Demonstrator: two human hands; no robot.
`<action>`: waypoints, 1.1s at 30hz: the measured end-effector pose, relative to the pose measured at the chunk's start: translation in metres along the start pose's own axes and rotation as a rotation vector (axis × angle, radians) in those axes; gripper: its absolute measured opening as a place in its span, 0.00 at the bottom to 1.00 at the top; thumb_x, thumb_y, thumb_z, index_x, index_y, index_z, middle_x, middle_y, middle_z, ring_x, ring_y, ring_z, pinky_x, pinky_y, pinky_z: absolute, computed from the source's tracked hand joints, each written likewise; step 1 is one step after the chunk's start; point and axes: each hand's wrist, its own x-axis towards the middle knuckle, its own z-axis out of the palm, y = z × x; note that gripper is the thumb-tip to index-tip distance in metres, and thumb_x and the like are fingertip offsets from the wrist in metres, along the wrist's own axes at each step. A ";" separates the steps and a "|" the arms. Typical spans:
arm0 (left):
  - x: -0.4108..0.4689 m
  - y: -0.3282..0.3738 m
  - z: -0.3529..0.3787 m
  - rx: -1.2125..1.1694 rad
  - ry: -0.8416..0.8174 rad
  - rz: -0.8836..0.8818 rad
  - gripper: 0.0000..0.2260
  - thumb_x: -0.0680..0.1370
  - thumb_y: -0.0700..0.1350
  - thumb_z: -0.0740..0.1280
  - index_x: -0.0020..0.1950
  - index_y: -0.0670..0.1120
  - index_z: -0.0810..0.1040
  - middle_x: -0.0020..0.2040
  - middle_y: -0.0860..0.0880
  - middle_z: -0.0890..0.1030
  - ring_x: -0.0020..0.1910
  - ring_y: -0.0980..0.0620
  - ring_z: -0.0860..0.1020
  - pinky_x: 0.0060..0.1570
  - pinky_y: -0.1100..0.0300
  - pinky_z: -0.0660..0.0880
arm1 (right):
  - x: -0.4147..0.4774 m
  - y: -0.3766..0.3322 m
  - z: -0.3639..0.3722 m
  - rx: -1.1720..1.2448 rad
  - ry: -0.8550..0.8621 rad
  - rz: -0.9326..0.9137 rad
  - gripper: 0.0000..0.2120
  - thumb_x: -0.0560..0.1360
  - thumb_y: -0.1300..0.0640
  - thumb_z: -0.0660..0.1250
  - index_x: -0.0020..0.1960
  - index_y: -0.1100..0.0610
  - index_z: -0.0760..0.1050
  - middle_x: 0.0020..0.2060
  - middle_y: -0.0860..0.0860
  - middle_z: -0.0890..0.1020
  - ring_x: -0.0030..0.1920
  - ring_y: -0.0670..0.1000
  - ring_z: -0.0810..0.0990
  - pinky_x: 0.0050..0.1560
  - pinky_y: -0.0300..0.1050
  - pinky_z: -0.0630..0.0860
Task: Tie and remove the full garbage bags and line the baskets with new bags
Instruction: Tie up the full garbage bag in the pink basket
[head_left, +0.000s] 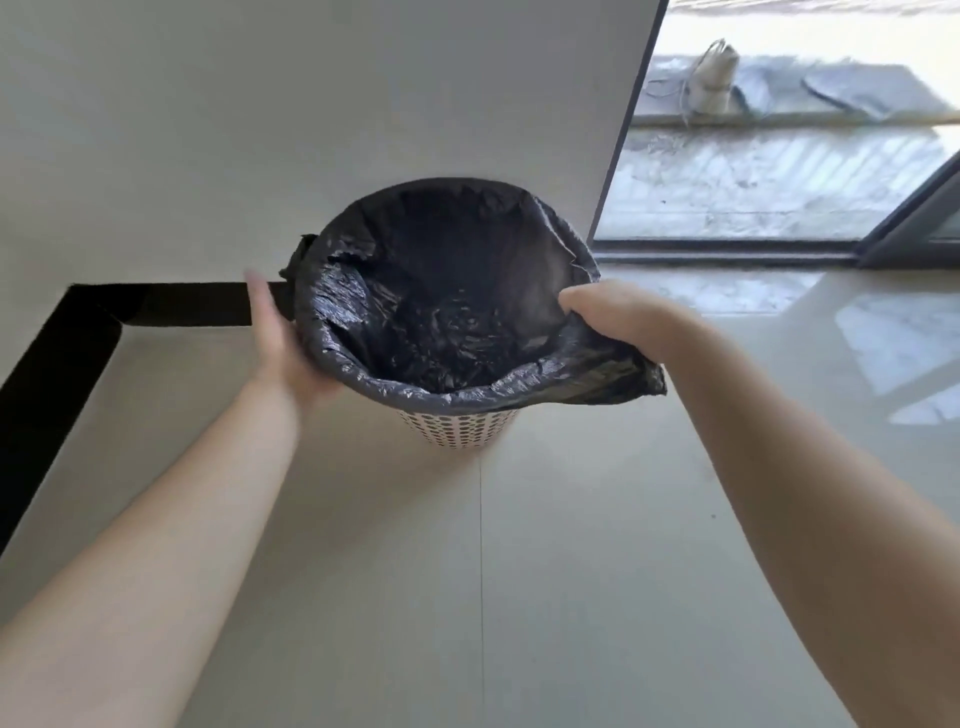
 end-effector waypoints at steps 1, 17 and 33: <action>-0.003 0.012 0.004 0.057 0.073 0.048 0.31 0.74 0.71 0.59 0.55 0.47 0.85 0.59 0.41 0.82 0.56 0.40 0.82 0.50 0.41 0.80 | -0.003 -0.001 -0.001 -0.010 -0.013 0.007 0.09 0.63 0.48 0.62 0.37 0.52 0.76 0.36 0.52 0.80 0.37 0.54 0.78 0.41 0.47 0.71; -0.067 0.038 0.120 0.666 -0.101 0.493 0.07 0.78 0.36 0.64 0.55 0.44 0.76 0.44 0.48 0.84 0.46 0.51 0.82 0.50 0.49 0.80 | -0.035 0.013 0.001 0.012 0.088 0.046 0.10 0.69 0.53 0.63 0.44 0.59 0.77 0.42 0.55 0.81 0.42 0.55 0.80 0.48 0.48 0.78; -0.099 0.060 0.144 0.436 0.002 0.633 0.09 0.72 0.33 0.71 0.40 0.46 0.77 0.38 0.46 0.79 0.39 0.47 0.79 0.45 0.49 0.80 | -0.081 -0.039 -0.089 -0.071 0.607 -0.463 0.26 0.72 0.63 0.71 0.69 0.51 0.73 0.58 0.54 0.80 0.52 0.51 0.76 0.55 0.46 0.78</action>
